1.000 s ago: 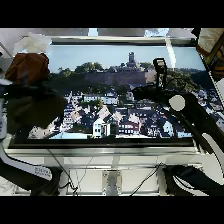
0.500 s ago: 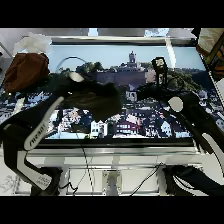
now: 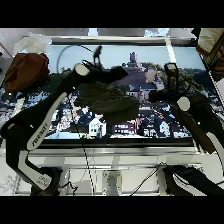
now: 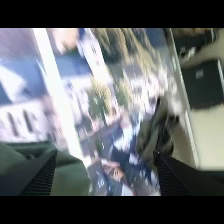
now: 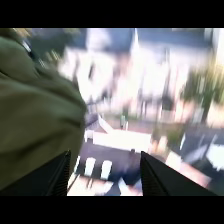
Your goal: Fold the shirts.
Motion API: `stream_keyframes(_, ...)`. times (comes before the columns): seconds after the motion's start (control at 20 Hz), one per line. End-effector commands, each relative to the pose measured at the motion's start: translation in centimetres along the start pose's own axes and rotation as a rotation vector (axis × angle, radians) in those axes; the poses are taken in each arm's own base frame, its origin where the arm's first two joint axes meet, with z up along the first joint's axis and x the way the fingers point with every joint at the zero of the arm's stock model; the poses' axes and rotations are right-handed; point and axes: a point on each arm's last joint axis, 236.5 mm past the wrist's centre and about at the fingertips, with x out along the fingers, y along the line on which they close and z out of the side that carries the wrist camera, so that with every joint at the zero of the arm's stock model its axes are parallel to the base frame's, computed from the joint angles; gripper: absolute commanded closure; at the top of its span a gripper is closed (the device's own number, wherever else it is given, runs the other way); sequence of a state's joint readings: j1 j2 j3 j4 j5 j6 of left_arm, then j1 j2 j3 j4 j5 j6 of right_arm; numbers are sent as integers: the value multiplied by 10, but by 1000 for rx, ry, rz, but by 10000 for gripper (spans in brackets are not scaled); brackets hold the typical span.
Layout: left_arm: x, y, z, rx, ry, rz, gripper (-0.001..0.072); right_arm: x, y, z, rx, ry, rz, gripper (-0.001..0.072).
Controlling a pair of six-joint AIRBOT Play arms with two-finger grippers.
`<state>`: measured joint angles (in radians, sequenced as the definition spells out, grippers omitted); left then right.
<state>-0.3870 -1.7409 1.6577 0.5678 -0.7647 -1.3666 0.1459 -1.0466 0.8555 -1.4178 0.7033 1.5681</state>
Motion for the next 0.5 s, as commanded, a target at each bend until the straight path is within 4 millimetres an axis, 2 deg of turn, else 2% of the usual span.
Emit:
stream_keyframes(0.0, -38, 32, 27, -82, 11, 23, 13, 34, 7, -52, 367, 114, 152, 215)
stream_keyframes(0.1, -57, 54, 33, -108, 27, 44, 13, 52, 28, -69, 468, 146, 241, 215)
stream_keyframes(0.2, -72, 71, 40, -130, 25, 62, 13, 66, 50, -68, 510, 132, 303, 216)
stream_keyframes(0.3, -82, 81, 43, -143, 26, 73, 13, 79, 65, -65, 557, 112, 322, 216)
stream_keyframes(0.45, -90, 93, 36, -128, 64, 103, 14, 94, 80, -82, 541, 151, 315, 217)
